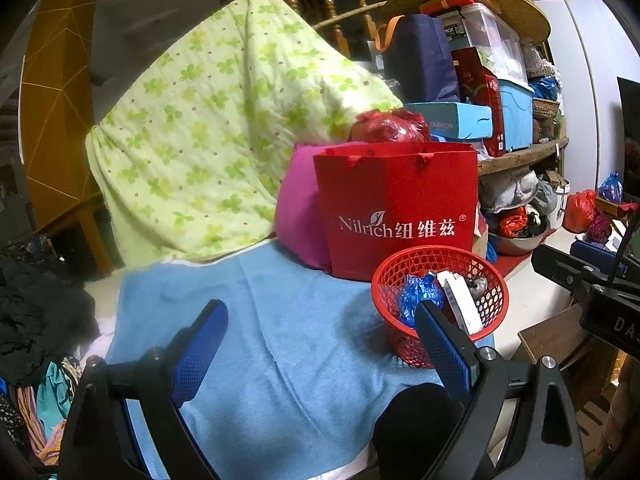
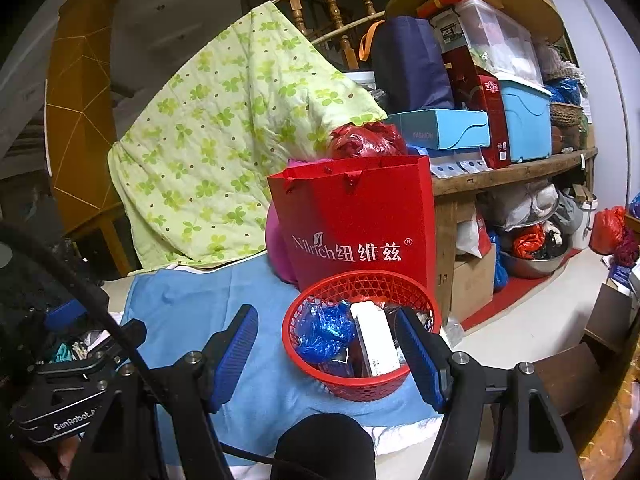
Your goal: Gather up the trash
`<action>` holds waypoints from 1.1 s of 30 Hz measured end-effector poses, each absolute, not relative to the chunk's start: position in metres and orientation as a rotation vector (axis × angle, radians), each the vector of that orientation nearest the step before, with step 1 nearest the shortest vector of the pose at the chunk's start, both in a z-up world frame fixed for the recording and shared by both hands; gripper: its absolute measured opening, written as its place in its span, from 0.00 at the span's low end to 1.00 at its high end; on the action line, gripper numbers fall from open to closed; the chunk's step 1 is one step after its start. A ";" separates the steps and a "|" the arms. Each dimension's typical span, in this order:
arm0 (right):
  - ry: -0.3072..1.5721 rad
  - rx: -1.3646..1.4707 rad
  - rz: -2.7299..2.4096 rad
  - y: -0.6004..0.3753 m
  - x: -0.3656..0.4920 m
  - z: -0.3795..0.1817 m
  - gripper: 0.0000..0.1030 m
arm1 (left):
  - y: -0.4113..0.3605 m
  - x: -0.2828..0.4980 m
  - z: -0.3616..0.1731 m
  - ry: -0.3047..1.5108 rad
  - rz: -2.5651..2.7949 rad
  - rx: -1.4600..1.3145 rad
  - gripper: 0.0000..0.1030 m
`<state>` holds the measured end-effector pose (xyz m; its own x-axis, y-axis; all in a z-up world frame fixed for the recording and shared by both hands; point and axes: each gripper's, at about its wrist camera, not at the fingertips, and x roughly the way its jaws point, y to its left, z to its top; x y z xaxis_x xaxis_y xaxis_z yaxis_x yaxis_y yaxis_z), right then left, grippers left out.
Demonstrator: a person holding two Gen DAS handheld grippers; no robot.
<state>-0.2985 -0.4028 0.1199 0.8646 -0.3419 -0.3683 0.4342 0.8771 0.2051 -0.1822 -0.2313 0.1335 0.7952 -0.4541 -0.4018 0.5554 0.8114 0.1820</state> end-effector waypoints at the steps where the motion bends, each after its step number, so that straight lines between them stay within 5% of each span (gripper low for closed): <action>1: 0.331 0.288 -0.412 -0.402 -0.298 0.119 0.72 | -0.231 -0.182 0.133 0.353 -0.551 0.301 0.91; 33: 0.335 0.281 -0.406 -0.391 -0.292 0.115 0.72 | -0.225 -0.180 0.127 0.378 -0.527 0.289 0.91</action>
